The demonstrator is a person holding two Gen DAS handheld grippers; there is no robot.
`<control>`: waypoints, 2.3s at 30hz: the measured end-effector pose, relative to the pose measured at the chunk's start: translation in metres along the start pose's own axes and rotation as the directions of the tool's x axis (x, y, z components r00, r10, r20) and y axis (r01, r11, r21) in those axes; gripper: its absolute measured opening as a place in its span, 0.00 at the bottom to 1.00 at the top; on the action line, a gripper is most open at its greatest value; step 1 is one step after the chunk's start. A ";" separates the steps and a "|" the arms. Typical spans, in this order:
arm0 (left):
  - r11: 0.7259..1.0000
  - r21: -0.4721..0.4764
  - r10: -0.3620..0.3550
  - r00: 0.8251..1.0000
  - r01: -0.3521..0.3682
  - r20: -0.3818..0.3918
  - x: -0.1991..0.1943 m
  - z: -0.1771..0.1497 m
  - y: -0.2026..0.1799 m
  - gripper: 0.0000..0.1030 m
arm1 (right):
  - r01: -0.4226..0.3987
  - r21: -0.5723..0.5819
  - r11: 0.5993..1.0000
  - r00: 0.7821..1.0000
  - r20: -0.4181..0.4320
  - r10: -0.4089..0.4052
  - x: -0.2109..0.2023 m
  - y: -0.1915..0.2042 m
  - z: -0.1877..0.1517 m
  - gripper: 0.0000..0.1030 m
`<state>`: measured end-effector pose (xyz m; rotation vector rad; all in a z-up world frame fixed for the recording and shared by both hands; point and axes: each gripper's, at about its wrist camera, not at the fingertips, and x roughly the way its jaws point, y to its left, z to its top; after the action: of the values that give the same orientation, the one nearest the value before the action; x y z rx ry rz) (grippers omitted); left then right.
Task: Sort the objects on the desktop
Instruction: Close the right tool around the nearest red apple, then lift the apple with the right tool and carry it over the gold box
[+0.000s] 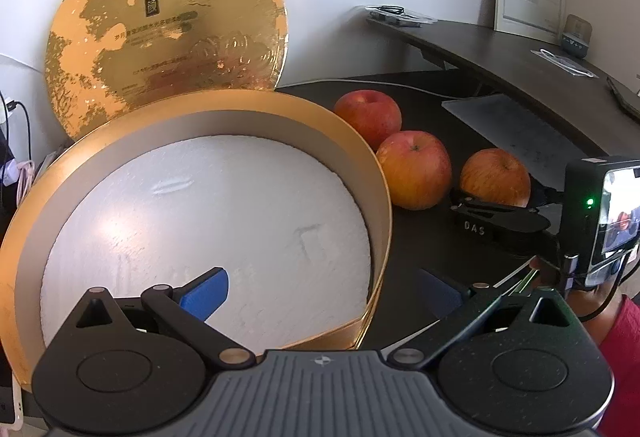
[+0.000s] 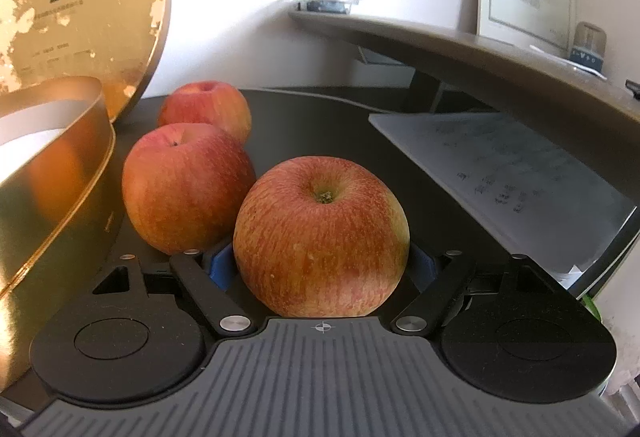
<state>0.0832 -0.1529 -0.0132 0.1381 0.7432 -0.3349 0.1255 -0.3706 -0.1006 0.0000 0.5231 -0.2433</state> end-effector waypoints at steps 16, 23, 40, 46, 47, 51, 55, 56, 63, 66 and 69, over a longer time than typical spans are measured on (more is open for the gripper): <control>0.998 -0.056 -0.003 0.999 0.005 0.035 -0.032 -0.018 0.030 0.99 | 0.011 -0.057 0.998 0.997 0.076 -0.007 -0.064 0.029 0.010 0.80; 0.992 -0.129 0.027 0.997 -0.017 0.072 -0.059 -0.033 0.067 0.99 | -0.020 -0.108 0.994 0.985 0.167 0.038 -0.120 0.060 0.041 0.80; 0.933 -0.331 0.175 0.983 -0.145 0.063 -0.100 -0.077 0.182 0.99 | -0.386 -0.286 0.877 0.906 0.064 0.419 -0.107 0.262 0.111 0.80; 0.934 -0.329 0.169 0.984 -0.141 0.058 -0.095 -0.082 0.196 0.99 | -0.391 -0.321 0.862 0.916 -0.047 0.398 -0.063 0.313 0.104 0.80; 0.934 -0.329 0.168 0.984 -0.140 0.058 -0.094 -0.082 0.199 0.99 | -0.388 -0.327 0.862 0.919 -0.065 0.389 -0.056 0.319 0.103 0.80; 0.935 -0.328 0.163 0.985 -0.136 0.055 -0.092 -0.087 0.209 0.99 | -0.375 -0.339 0.863 0.927 -0.140 0.348 -0.029 0.335 0.101 0.80; 0.935 -0.331 0.152 0.987 -0.128 0.048 -0.094 -0.095 0.216 0.99 | -0.353 -0.366 0.861 0.934 -0.195 0.300 -0.004 0.347 0.099 0.80; 0.934 -0.334 0.151 0.988 -0.128 0.045 -0.093 -0.095 0.218 0.99 | -0.349 -0.370 0.861 0.935 -0.202 0.292 -0.001 0.347 0.097 0.80; 0.896 -0.404 0.214 0.976 -0.183 0.032 -0.094 -0.099 0.245 0.99 | -0.355 -0.357 0.864 0.930 -0.230 0.287 0.019 0.348 0.086 0.81; 0.864 -0.445 0.275 0.961 -0.234 0.028 -0.098 -0.099 0.262 0.99 | -0.366 -0.317 0.875 0.923 -0.247 0.296 0.023 0.342 0.085 0.81; 0.839 -0.466 0.332 0.943 -0.282 0.029 -0.099 -0.096 0.281 0.99 | -0.372 -0.301 0.878 0.919 -0.256 0.301 0.027 0.339 0.083 0.81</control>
<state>0.0507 0.1586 -0.0141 -0.2068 0.6605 0.1471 0.2670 -0.0529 -0.0626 -0.2264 0.7534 0.1990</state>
